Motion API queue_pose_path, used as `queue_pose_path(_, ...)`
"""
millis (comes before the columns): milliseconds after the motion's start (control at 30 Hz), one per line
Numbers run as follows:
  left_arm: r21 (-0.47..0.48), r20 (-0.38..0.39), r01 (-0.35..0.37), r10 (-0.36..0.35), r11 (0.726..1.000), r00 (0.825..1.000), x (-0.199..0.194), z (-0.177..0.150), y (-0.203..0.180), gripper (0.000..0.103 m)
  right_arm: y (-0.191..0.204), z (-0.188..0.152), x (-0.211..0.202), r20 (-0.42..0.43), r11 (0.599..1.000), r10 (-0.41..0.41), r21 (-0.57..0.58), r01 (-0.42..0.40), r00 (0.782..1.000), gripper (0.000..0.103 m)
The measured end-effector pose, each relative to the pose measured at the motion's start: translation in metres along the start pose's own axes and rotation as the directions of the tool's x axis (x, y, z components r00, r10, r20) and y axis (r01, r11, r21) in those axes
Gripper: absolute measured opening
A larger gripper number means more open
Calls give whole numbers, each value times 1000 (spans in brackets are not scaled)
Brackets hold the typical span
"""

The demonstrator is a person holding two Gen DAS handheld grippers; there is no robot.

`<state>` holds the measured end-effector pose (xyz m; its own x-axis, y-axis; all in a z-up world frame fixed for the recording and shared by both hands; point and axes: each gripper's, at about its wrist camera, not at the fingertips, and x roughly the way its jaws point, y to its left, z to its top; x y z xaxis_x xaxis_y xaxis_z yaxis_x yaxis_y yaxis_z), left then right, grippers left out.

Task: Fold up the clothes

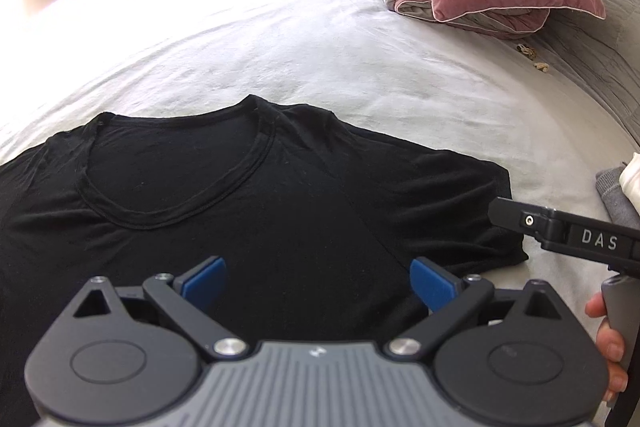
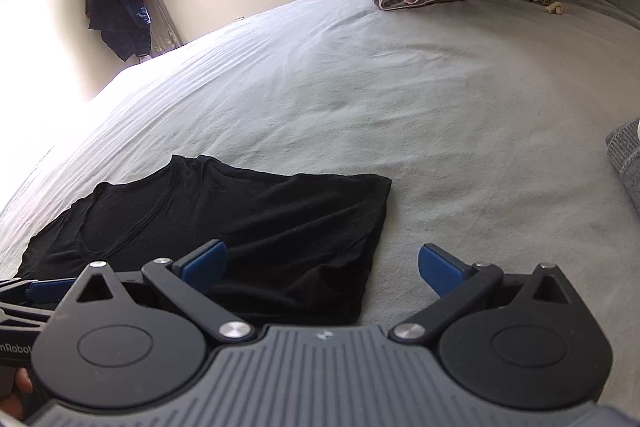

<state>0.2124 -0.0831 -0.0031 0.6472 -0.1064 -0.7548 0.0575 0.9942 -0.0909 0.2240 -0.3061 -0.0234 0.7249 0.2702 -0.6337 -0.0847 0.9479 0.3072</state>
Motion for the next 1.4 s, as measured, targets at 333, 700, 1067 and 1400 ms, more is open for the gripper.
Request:
queue_pose_path(333,179,141,122,-149,976,979,3,-5,-32,98,-34,3,-14,43,992,-19,123,13,999,103)
queue_pose_path(700,369,122,169,-228,914,966,16,-8,-92,77,-51,6,-24,72,984,-88,159,76,993,103)
queue_pose_path(1067,339,36,241,-269,909,962,45,4,-129,53,-68,6,-26,84,969,-125,222,104,989,103)
queue_pose_path(1400,283,10,241,-254,928,967,65,18,-142,30,-69,6,-25,87,965,-135,235,111,987,103)
